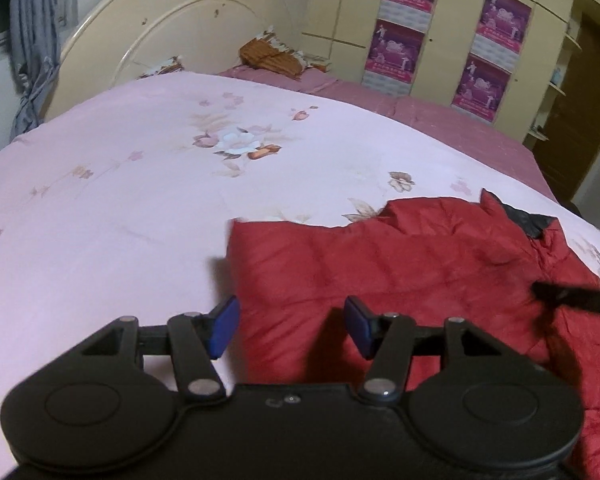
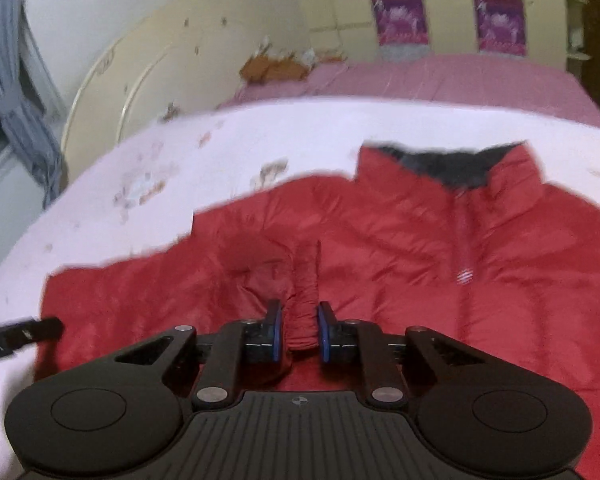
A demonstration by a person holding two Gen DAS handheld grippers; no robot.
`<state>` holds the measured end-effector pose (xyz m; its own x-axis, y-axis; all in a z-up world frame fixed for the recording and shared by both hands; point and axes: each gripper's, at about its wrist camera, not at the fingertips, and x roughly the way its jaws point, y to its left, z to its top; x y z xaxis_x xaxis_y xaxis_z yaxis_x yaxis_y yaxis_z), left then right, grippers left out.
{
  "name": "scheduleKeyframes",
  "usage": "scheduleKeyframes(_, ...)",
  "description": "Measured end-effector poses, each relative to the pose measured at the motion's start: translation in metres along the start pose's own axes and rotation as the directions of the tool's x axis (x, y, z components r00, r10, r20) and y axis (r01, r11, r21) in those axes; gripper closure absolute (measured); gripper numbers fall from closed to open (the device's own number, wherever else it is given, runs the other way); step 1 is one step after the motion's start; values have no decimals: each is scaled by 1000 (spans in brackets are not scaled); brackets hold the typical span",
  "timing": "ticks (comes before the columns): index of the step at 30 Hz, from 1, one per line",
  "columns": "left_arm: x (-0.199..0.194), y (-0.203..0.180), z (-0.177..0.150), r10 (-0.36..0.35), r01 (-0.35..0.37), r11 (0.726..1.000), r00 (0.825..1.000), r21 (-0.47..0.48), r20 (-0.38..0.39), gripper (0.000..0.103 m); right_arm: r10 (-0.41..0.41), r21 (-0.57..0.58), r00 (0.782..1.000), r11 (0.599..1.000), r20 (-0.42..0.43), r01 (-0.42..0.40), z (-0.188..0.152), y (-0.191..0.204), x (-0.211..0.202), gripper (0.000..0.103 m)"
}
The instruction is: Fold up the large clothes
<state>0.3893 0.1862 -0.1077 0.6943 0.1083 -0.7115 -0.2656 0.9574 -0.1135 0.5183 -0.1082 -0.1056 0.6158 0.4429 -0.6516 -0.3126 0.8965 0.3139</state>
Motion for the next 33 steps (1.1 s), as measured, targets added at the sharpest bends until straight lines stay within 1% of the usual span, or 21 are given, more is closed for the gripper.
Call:
scheduleKeyframes(2, -3, -6, -3, -7, 6, 1000, 1000, 25, 16, 28, -45, 20, 998, 999, 52, 44, 4, -15, -25, 86)
scheduleKeyframes(4, -6, -15, -8, -24, 22, 998, 999, 62, 25, 26, -98, 62, 991, 994, 88, 93, 5, -34, -48, 86)
scheduleKeyframes(5, -6, -21, -10, -37, 35, 996, 999, 83, 22, 23, -129, 83, 986, 989, 102, 121, 4, -44, -60, 86)
scheduleKeyframes(8, -5, -39, -17, -81, 78, 985, 997, 154, 10, 17, -241, 100, 963, 968, 124, 230, -6, -68, -87, 86)
scheduleKeyframes(10, -4, -52, -24, -95, 93, 974, 995, 209, 2, 15, -306, 140, 945, 947, 113, 289, -17, -87, -100, 86)
scheduleKeyframes(12, 0, -63, -32, -103, 103, 960, 995, 261, -14, 15, -344, 182, 934, 929, 97, 323, -27, -103, -110, 86)
scheduleKeyframes(15, 9, -73, -41, -95, 102, 943, 995, 316, -38, 15, -401, 226, 913, 899, 79, 376, -42, -118, -121, 86)
scheduleKeyframes(17, 14, -77, -45, -83, 94, 936, 996, 340, -45, 15, -450, 240, 891, 874, 66, 423, -49, -126, -121, 86)
scheduleKeyframes(18, 17, -79, -47, -77, 87, 932, 996, 351, -44, 15, -460, 245, 887, 866, 49, 435, -52, -130, -119, 86)
scheduleKeyframes(19, 20, -80, -49, -68, 78, 929, 997, 362, -42, 15, -453, 247, 891, 867, 26, 434, -55, -133, -117, 86)
scheduleKeyframes(21, 27, -82, -50, -48, 63, 924, 998, 378, -47, 21, -439, 232, 899, 873, -10, 429, -60, -136, -112, 85)
scheduleKeyframes(23, 32, -78, -50, -72, 94, 931, 994, 353, -77, 47, -420, 222, 907, 881, -40, 418, -63, -137, -111, 85)
scheduleKeyframes(24, 34, -76, -49, -89, 115, 937, 992, 329, -93, 49, -416, 231, 909, 881, -36, 413, -63, -138, -114, 85)
scheduleKeyframes(25, 34, -75, -49, -95, 120, 941, 991, 317, -95, 55, -415, 244, 910, 880, -25, 408, -63, -140, -117, 84)
scheduleKeyframes(26, 32, -74, -48, -103, 130, 942, 989, 310, -102, 65, -415, 250, 910, 879, -14, 405, -63, -140, -119, 74)
scheduleKeyframes(27, 30, -71, -47, -113, 143, 943, 987, 300, -116, 68, -426, 251, 905, 875, -3, 413, -61, -139, -121, 61)
scheduleKeyframes(28, 28, -69, -46, -126, 158, 946, 984, 284, -129, 68, -440, 247, 898, 872, 16, 423, -58, -138, -124, 32)
scheduleKeyframes(29, 25, -64, -44, -151, 184, 948, 978, 258, -144, 68, -445, 239, 894, 874, 43, 423, -55, -135, -126, 26)
scheduleKeyframes(30, 22, -58, -40, -171, 207, 952, 971, 227, -167, 68, -439, 226, 897, 881, 60, 416, -52, -132, -128, 26)
scheduleKeyframes(31, 21, -53, -36, -181, 217, 956, 966, 196, -187, 64, -432, 216, 900, 886, 61, 411, -48, -132, -128, 26)
scheduleKeyframes(33, 20, -42, -26, -215, 241, 965, 954, 108, -209, 51, -407, 220, 912, 896, 55, 387, -42, -136, -124, 26)
